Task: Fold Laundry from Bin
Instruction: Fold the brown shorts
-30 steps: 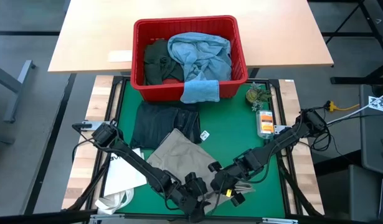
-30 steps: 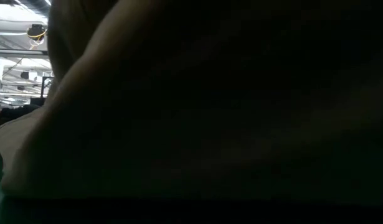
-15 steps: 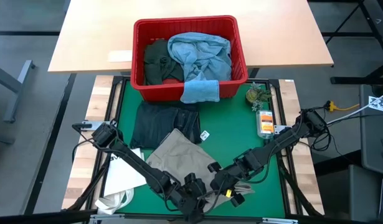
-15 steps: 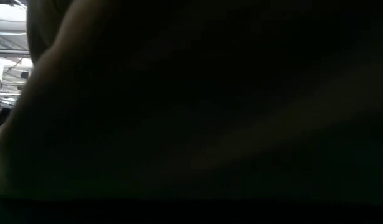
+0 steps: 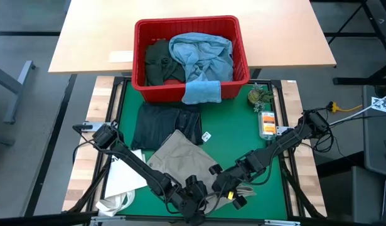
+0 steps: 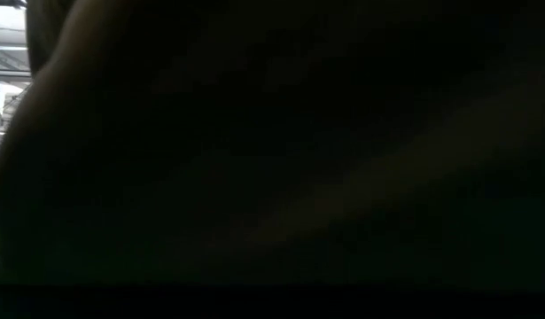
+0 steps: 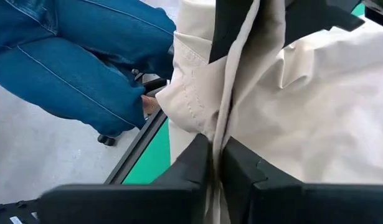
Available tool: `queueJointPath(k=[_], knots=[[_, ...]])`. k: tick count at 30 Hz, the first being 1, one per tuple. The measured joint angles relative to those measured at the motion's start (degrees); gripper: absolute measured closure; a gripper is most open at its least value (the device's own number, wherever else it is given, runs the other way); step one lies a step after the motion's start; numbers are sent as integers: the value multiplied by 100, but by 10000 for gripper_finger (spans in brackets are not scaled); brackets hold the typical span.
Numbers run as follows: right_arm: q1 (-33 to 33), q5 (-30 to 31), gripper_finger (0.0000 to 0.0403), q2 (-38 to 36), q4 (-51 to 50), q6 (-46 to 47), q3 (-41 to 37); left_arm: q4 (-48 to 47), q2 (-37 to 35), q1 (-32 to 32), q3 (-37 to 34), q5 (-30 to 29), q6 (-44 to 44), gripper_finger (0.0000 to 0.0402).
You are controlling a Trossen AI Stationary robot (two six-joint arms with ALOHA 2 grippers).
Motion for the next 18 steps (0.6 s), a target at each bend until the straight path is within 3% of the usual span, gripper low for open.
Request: queueJointPath(k=[9,16,18], knots=[[-42,-148,231,2,-76,18,0,-4,2,-28,0,0,0,399],[17,-1496,186,2,-646,-21,0,-12,2,-28,0,2,2,399],[59,-1626,183,4,-900,-96,0,-27,2,-28,0,2,2,399]])
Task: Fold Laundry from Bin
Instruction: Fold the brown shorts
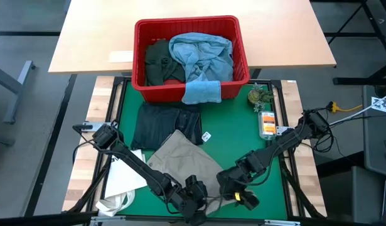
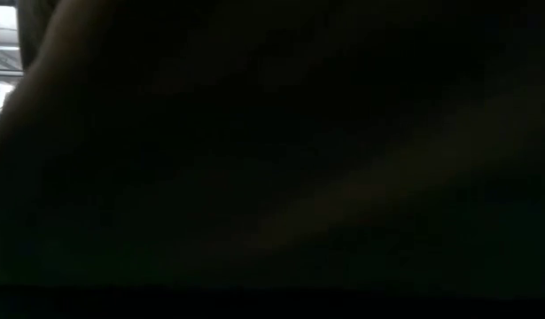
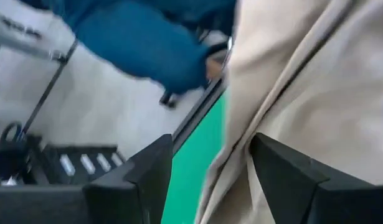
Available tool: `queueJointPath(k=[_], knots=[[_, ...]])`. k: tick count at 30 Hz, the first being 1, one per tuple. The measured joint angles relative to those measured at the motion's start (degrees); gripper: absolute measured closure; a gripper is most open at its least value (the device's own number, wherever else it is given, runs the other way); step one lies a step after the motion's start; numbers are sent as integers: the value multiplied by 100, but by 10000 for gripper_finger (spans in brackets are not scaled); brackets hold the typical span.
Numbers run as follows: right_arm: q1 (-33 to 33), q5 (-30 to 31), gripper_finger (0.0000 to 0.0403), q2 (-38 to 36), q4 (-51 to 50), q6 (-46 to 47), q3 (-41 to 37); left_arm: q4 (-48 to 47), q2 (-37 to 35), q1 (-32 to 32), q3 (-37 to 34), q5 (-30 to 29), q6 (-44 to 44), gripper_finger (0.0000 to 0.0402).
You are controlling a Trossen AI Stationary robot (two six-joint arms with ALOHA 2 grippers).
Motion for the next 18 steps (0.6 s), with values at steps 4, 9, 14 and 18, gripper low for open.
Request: queueJointPath(k=[4,9,14,18], knots=[[165,142,183,7,-745,-75,0,-22,0,0,0,0,0,399],[451,1240,182,9,-1707,-108,-2,-23,0,0,0,0,0,398],[812,1493,182,11,-2045,19,-7,-23,0,0,0,0,0,399],[1146,1691,182,11,-2051,387,-7,-23,0,0,0,0,0,399]])
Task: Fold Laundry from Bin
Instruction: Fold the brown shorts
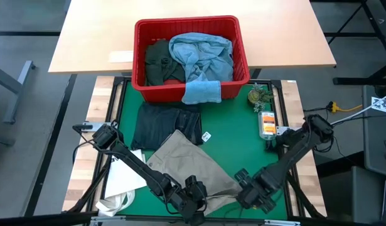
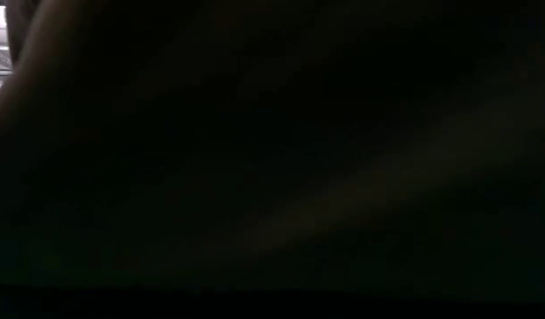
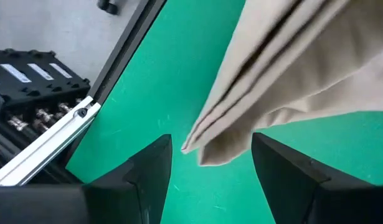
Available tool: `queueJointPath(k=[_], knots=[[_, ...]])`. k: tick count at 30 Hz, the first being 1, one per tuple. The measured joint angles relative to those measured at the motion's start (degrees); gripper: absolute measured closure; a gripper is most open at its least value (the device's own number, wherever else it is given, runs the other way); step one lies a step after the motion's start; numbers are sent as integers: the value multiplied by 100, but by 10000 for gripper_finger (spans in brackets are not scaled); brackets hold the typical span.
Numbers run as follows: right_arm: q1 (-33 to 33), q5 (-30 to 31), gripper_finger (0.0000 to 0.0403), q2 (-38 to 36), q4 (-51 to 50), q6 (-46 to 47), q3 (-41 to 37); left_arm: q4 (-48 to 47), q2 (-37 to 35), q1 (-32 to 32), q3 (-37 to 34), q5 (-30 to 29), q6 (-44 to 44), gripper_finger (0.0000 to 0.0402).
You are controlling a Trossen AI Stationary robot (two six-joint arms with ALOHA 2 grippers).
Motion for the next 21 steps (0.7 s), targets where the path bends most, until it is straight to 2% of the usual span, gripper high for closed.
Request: queueJointPath(k=[5,10,21], knots=[[344,352,182,0,6,428,-89,0,0,2,0,0,0,399],[535,977,182,0,43,822,-339,0,0,2,0,0,1,399],[574,601,182,2,517,1056,-546,0,0,4,0,0,1,399]])
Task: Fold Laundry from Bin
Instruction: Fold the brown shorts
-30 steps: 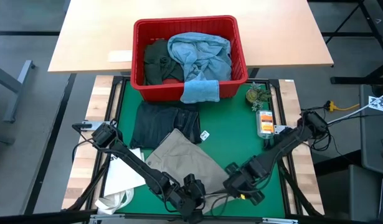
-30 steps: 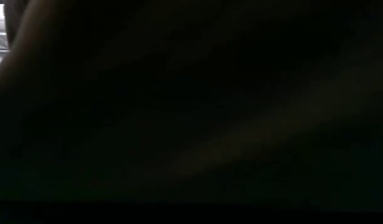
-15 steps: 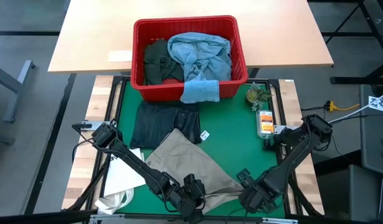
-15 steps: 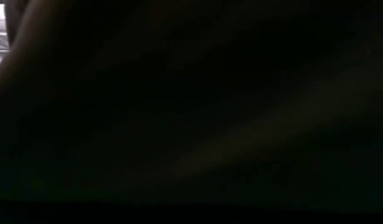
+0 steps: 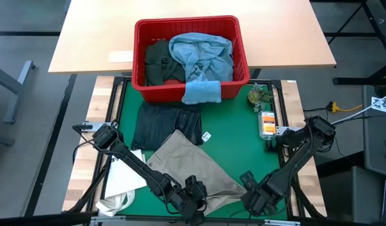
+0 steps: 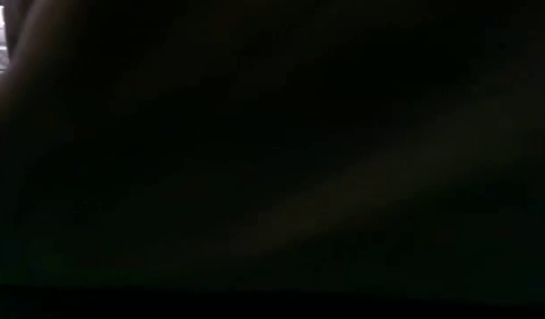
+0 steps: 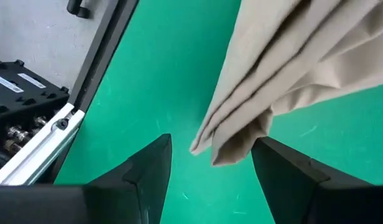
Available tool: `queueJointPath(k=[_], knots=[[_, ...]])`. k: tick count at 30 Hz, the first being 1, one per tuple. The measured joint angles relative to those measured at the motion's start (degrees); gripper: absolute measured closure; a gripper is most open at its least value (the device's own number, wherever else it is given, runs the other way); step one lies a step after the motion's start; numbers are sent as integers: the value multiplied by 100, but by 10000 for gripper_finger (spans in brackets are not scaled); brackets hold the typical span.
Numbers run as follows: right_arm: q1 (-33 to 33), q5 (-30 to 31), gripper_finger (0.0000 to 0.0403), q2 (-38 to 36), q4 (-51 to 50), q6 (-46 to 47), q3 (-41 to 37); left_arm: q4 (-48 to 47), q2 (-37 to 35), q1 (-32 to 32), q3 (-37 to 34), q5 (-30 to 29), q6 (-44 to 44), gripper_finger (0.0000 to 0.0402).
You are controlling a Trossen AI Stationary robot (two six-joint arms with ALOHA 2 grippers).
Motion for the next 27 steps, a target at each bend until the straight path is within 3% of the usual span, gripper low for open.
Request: queueJointPath(k=[13,27], knots=[[0,433,182,0,347,289,-2,0,0,-1,0,0,1,399],[-4,92,182,357,486,602,-4,2,0,-2,0,0,1,399]])
